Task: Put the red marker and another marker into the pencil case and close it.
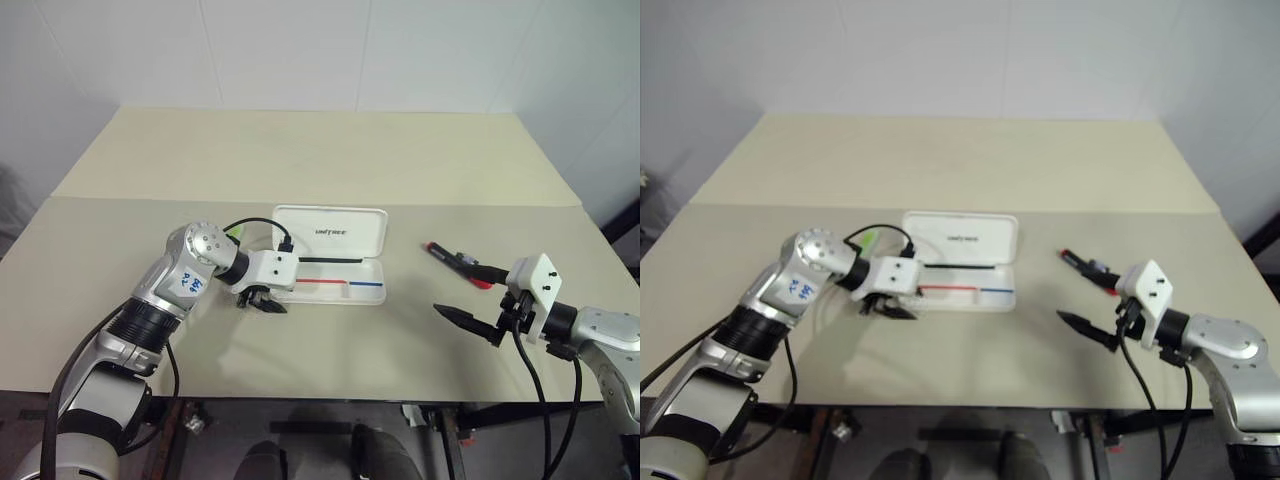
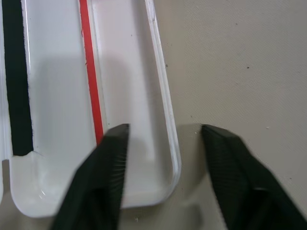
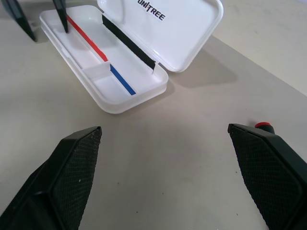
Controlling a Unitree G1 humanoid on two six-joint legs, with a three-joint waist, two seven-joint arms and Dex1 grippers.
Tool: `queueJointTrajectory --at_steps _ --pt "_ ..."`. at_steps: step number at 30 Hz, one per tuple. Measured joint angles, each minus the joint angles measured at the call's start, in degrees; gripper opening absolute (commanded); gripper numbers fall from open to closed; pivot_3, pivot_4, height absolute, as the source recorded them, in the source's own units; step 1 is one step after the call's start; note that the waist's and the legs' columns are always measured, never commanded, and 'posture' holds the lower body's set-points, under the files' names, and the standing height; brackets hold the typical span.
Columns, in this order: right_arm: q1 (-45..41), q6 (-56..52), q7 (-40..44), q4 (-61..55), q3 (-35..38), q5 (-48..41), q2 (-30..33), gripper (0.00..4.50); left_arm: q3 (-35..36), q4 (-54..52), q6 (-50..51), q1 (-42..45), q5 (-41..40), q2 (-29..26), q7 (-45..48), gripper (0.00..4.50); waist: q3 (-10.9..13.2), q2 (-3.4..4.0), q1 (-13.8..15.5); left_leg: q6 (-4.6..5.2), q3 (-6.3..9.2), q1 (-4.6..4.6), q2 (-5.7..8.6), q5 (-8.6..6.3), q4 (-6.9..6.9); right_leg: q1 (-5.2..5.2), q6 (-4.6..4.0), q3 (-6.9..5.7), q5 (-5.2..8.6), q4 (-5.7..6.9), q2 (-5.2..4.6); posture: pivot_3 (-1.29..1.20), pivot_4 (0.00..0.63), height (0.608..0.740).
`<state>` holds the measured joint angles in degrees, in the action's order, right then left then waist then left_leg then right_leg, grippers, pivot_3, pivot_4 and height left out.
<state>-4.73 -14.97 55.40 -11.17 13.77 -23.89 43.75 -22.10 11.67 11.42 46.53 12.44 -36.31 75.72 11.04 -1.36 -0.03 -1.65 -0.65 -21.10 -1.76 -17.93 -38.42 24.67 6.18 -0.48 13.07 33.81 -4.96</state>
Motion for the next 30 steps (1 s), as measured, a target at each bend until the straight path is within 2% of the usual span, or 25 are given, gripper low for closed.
queueJointTrajectory --at_steps 3,24,30 --pt "0.00 0.01 0.00 0.00 -0.02 0.19 -0.01 4.50 -0.36 -1.10 0.85 -0.01 -0.22 -0.02 0.08 4.46 0.00 0.00 0.05 0.00 0.01 0.00 0.00 0.00 0.00 0.00 0.00 0.00 0.00 0.00 0.00 0.00 0.150 0.740" --pt "-1.94 0.02 0.00 0.58 -2.28 0.81 -0.18 4.50 -0.26 -12.22 8.11 -2.31 -3.59 -0.09 -1.22 4.48 0.00 0.00 0.01 0.00 0.01 0.01 0.00 0.00 0.00 0.00 0.00 0.01 0.00 0.00 0.00 0.00 0.150 0.740" --pt "-7.45 0.47 -3.33 4.93 -5.03 3.81 -3.10 4.50 3.23 -19.43 12.65 -5.19 -9.11 0.67 -3.38 4.48 0.00 0.00 -0.14 0.00 0.00 0.04 -0.01 0.00 0.00 0.01 -0.01 0.05 0.01 0.04 0.02 0.00 0.150 0.740"
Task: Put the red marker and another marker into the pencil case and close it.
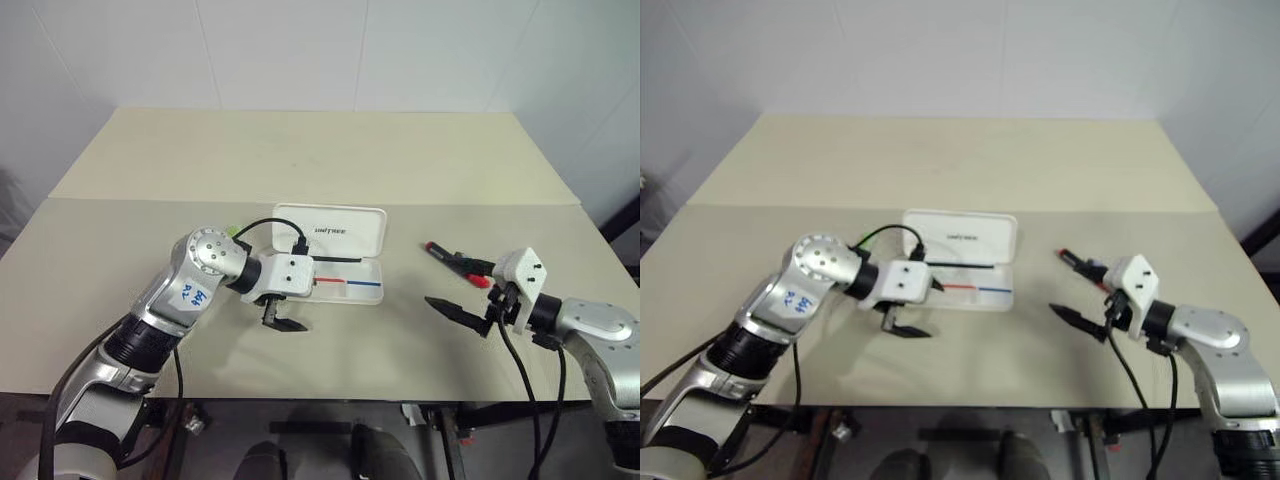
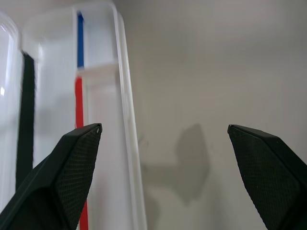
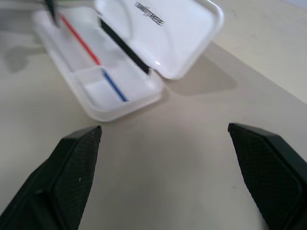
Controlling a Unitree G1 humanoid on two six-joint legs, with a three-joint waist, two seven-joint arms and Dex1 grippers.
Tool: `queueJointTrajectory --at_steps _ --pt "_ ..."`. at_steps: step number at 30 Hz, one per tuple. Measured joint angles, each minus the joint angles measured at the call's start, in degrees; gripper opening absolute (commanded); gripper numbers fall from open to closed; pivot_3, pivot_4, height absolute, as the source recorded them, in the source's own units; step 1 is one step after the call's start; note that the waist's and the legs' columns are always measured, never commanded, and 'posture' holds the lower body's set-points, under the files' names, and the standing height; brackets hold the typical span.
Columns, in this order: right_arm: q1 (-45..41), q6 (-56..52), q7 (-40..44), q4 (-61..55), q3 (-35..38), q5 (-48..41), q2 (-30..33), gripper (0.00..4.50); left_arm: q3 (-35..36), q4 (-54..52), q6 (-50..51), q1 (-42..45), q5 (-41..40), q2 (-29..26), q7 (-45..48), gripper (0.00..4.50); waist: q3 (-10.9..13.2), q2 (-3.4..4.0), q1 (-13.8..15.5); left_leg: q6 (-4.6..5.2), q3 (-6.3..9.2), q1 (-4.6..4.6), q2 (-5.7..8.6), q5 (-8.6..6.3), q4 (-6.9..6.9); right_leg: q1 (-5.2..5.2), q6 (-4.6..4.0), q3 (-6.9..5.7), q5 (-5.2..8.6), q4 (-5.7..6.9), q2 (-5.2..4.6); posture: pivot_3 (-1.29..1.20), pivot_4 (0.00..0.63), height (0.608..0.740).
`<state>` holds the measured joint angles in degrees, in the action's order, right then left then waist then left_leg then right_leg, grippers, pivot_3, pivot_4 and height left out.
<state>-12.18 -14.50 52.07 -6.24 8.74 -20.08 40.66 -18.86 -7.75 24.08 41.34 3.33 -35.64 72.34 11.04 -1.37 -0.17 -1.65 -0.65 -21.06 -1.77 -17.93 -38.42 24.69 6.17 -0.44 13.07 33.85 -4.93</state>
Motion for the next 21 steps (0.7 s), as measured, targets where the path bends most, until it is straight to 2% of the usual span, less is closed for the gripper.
queueJointTrajectory --at_steps 9,21 --pt "-8.99 1.32 -3.08 10.22 -3.98 4.72 -2.21 4.50 9.26 -5.07 2.16 -4.50 -10.61 2.49 -5.89 4.48 0.00 0.01 0.01 0.00 -0.01 0.00 0.00 0.00 0.01 0.01 0.02 0.02 -0.01 -0.01 -0.01 0.00 0.150 0.740" --pt "-28.63 3.47 -2.45 36.42 -9.39 12.41 -3.63 4.50 25.22 -7.06 -2.17 -16.53 -21.82 2.86 -13.09 4.48 0.01 0.03 -0.54 0.00 -0.12 0.02 0.00 0.00 0.14 0.04 0.05 0.07 -0.06 0.01 -0.02 0.00 0.150 0.740"
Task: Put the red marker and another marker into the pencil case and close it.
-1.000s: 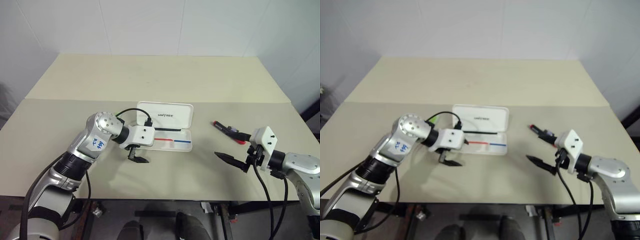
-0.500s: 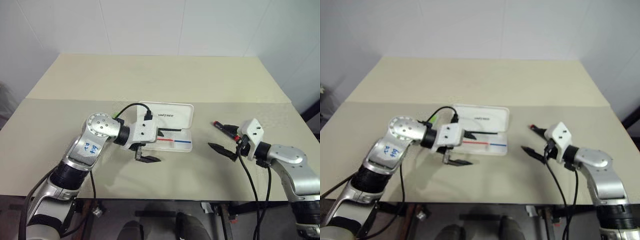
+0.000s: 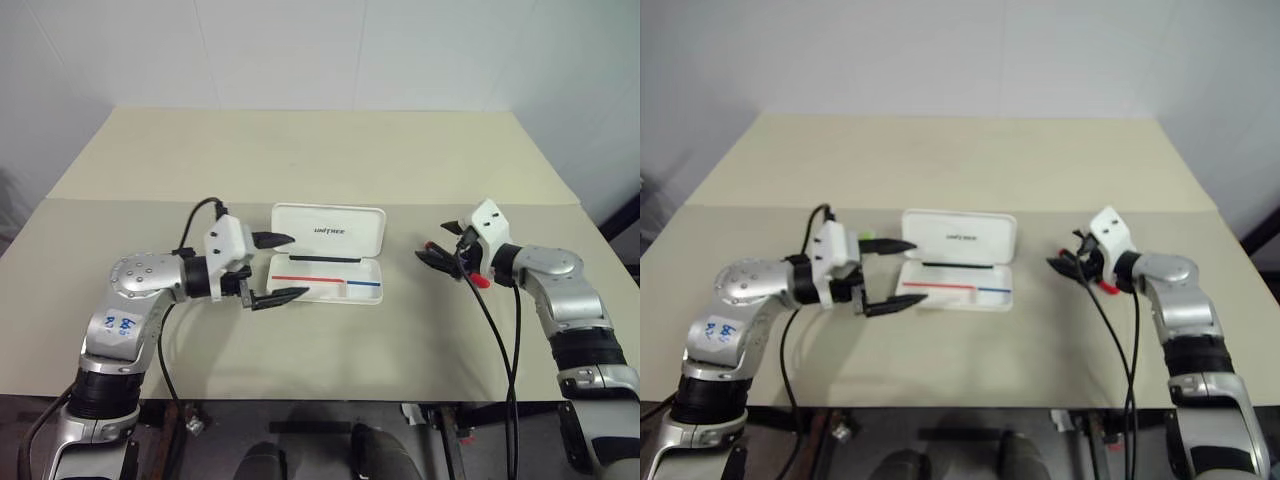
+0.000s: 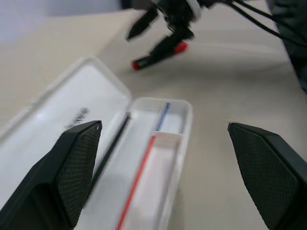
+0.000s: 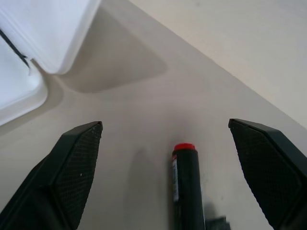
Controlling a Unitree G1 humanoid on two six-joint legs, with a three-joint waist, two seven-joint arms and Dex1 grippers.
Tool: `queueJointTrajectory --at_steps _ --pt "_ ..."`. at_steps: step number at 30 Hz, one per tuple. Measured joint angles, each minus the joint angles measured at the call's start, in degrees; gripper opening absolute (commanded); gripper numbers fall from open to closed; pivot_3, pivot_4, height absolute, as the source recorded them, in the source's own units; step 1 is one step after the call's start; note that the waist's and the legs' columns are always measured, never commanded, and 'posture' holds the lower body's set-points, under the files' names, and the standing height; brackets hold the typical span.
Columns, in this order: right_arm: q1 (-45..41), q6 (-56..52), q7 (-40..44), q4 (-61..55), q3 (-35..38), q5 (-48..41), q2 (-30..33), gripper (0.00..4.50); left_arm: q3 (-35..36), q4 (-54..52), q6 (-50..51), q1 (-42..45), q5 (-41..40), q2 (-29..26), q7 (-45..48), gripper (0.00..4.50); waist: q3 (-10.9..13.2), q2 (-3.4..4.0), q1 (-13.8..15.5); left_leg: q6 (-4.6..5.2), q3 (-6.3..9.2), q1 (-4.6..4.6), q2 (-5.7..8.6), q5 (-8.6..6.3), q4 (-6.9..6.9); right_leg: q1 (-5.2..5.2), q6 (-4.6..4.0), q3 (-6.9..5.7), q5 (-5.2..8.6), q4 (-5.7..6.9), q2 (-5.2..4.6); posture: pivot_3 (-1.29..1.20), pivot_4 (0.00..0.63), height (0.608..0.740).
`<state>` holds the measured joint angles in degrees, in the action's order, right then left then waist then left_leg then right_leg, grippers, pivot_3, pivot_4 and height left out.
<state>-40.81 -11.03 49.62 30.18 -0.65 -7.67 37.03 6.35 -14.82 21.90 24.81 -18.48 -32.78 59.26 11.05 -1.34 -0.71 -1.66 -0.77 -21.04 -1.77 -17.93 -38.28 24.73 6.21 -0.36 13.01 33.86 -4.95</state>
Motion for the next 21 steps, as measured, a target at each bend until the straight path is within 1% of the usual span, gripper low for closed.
queueJointTrajectory --at_steps 3,4,9,14,18,21 --pt "-2.12 -0.12 0.23 3.78 -0.76 1.10 -0.08 4.50 2.72 0.02 -0.98 -1.40 -2.54 -0.45 0.18 4.48 0.00 0.00 0.18 0.00 0.04 -0.03 0.00 0.00 0.07 0.00 0.01 -0.05 -0.01 0.01 0.00 0.00 0.150 0.740" --pt "-4.20 -0.82 1.32 6.17 -1.97 1.69 -0.62 4.50 4.58 -0.23 -0.94 -3.30 -5.27 -1.57 1.01 4.48 0.01 0.02 0.18 -0.01 -0.01 -0.03 0.00 0.00 0.09 0.01 0.03 -0.03 -0.02 -0.02 -0.01 0.00 0.150 0.740" --pt "-6.32 -2.46 3.21 10.30 -2.73 3.35 -0.11 4.50 8.89 -0.01 -1.26 -7.29 -8.95 -5.61 3.00 4.48 0.02 0.03 -0.28 -0.02 -0.02 -0.04 0.00 -0.02 0.17 0.03 0.02 -0.03 -0.01 -0.08 -0.01 0.00 0.150 0.740" --pt "-8.13 -4.62 4.35 13.17 -3.48 5.02 0.00 4.50 10.96 0.41 -2.18 -9.04 -10.79 -8.18 4.72 4.48 0.02 0.04 -0.64 -0.02 -0.02 -0.03 0.00 -0.02 0.15 0.02 0.01 -0.03 -0.01 -0.06 -0.02 0.00 0.150 0.740" --pt "-10.38 -5.43 4.58 17.02 -3.54 6.11 -0.08 4.50 11.39 1.92 -2.75 -9.20 -11.16 -8.69 4.77 4.48 0.03 0.05 -0.92 -0.02 -0.02 -0.02 -0.01 -0.02 0.15 0.03 0.01 -0.03 -0.01 -0.03 0.00 0.00 0.150 0.740" --pt "-11.92 -5.47 4.81 19.48 -3.61 6.68 -0.27 3.84 11.39 2.13 -2.77 -9.30 -11.72 -8.93 5.23 4.50 0.03 0.05 -0.97 -0.02 -0.03 -0.02 -0.01 -0.02 0.15 0.03 0.01 -0.02 -0.01 -0.04 -0.01 0.00 0.150 0.740"
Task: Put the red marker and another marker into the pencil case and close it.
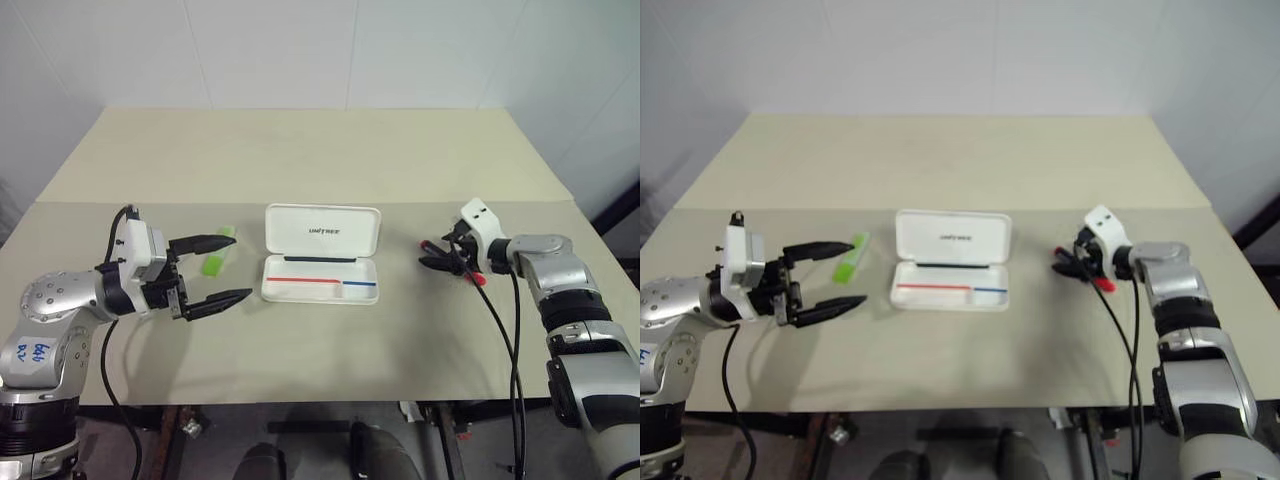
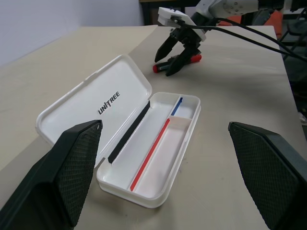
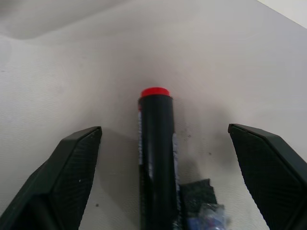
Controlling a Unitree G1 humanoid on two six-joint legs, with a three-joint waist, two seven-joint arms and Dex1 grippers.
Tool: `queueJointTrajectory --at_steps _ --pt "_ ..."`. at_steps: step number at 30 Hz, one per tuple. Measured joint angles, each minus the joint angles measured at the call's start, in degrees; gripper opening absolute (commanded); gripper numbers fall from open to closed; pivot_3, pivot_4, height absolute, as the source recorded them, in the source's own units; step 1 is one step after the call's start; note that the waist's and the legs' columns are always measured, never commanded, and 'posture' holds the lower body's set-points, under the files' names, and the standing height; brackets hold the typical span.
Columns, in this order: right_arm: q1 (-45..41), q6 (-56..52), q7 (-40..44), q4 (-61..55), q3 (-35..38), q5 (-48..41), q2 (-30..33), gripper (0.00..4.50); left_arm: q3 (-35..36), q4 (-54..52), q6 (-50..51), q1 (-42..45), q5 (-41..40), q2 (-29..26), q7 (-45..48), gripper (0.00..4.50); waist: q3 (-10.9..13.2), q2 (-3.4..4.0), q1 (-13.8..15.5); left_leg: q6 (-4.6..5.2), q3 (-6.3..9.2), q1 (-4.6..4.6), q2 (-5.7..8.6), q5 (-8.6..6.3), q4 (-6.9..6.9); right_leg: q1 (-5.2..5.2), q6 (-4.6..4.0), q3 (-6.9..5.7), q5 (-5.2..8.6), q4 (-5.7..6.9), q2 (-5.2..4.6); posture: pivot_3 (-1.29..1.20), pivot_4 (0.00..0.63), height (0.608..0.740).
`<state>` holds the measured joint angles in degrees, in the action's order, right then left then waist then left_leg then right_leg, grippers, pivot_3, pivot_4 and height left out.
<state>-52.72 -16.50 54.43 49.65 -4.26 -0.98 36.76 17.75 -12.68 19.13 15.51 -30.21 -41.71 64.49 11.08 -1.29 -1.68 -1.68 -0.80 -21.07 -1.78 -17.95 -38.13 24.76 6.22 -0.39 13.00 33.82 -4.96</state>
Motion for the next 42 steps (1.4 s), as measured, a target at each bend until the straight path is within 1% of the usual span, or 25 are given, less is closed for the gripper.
queueJointTrajectory --at_steps 2,4,9,10,15,18,27,31,35,37,42 --pt "-0.71 0.16 0.04 1.16 -0.04 0.19 -0.36 3.20 0.12 0.09 0.00 -0.02 -0.84 -0.26 0.41 4.50 0.00 0.00 -0.02 0.00 0.00 0.00 0.00 0.00 0.00 0.00 0.00 0.00 0.00 0.00 0.00 0.00 0.150 0.740" --pt "-1.39 0.33 0.03 2.40 -0.04 0.21 -0.78 2.42 0.32 0.17 -0.01 -0.19 -1.54 -0.99 0.99 4.50 0.00 0.00 -0.02 0.00 0.00 0.01 0.00 0.00 -0.01 -0.01 0.00 0.00 0.00 0.02 0.00 0.00 0.150 0.740" --pt "-2.71 1.91 -0.62 4.68 -0.01 1.16 -1.06 0.68 2.17 2.35 -0.64 -0.59 -2.32 -2.30 2.25 4.50 0.01 0.01 -0.06 -0.01 0.00 0.02 0.00 0.00 0.00 0.01 -0.02 0.00 0.00 0.03 0.00 0.00 0.150 0.740" --pt "-2.81 2.22 -0.74 4.81 -0.01 1.42 -1.07 0.61 2.26 2.47 -0.76 -0.59 -2.33 -2.30 2.32 4.50 0.01 0.01 -0.06 -0.01 0.00 0.00 0.00 0.00 0.00 0.01 -0.01 0.00 0.00 0.03 0.00 0.00 0.150 0.740" --pt "-2.83 4.12 -1.13 4.66 0.23 1.42 -1.77 0.61 2.25 3.35 -1.60 -0.39 -2.35 -2.31 2.62 4.50 0.02 0.03 -0.05 -0.02 -0.01 -0.03 0.00 0.00 0.04 0.05 0.00 0.00 0.00 -0.02 -0.01 0.00 0.150 0.740" --pt "-2.56 4.71 -0.69 1.90 0.29 0.95 -2.05 0.61 2.22 4.37 -1.79 -0.12 -2.35 -2.32 2.68 4.50 0.05 0.08 -0.10 -0.02 -0.04 -0.09 0.00 0.00 0.05 0.14 0.00 0.02 0.00 0.00 0.00 0.00 0.150 0.740" --pt "4.71 7.74 1.79 -18.39 2.99 -5.59 -2.75 0.61 1.82 5.25 -2.94 1.08 -2.33 -2.55 2.75 4.50 0.05 0.09 0.06 -0.04 -0.08 -0.16 -0.02 -0.01 0.09 0.26 -0.01 0.02 0.00 0.03 -0.01 0.00 0.150 0.740" --pt "4.90 6.94 1.80 -26.88 3.96 -8.88 -3.18 0.61 1.24 6.57 -3.51 1.64 -2.27 -2.55 2.79 4.50 0.06 0.10 0.00 -0.04 -0.10 -0.14 -0.05 -0.01 0.09 0.28 -0.01 0.04 0.00 0.06 0.01 0.00 0.150 0.740" --pt "4.61 3.67 2.36 -34.97 3.85 -11.04 -3.63 0.61 0.52 6.99 -4.10 1.89 -2.14 -2.55 2.90 4.50 0.06 0.10 0.08 -0.04 -0.10 -0.15 -0.05 -0.01 0.10 0.31 -0.02 0.04 0.01 0.06 0.01 0.00 0.150 0.740" --pt "4.48 1.85 2.77 -38.67 1.88 -10.80 -3.66 0.61 0.15 7.18 -4.44 2.00 -2.13 -2.55 3.06 4.50 0.06 0.10 0.06 -0.04 -0.11 -0.16 -0.05 -0.01 0.09 0.31 -0.02 0.04 0.01 0.06 0.01 0.00 0.150 0.740" --pt "4.24 -2.02 4.25 -47.78 -8.67 -5.72 -4.27 0.61 0.09 9.29 -5.62 2.07 -2.00 -2.55 3.85 4.50 0.06 0.10 0.00 -0.04 -0.11 -0.19 -0.06 -0.01 0.10 0.44 -0.09 0.03 0.04 0.17 0.02 0.00 0.150 0.740"
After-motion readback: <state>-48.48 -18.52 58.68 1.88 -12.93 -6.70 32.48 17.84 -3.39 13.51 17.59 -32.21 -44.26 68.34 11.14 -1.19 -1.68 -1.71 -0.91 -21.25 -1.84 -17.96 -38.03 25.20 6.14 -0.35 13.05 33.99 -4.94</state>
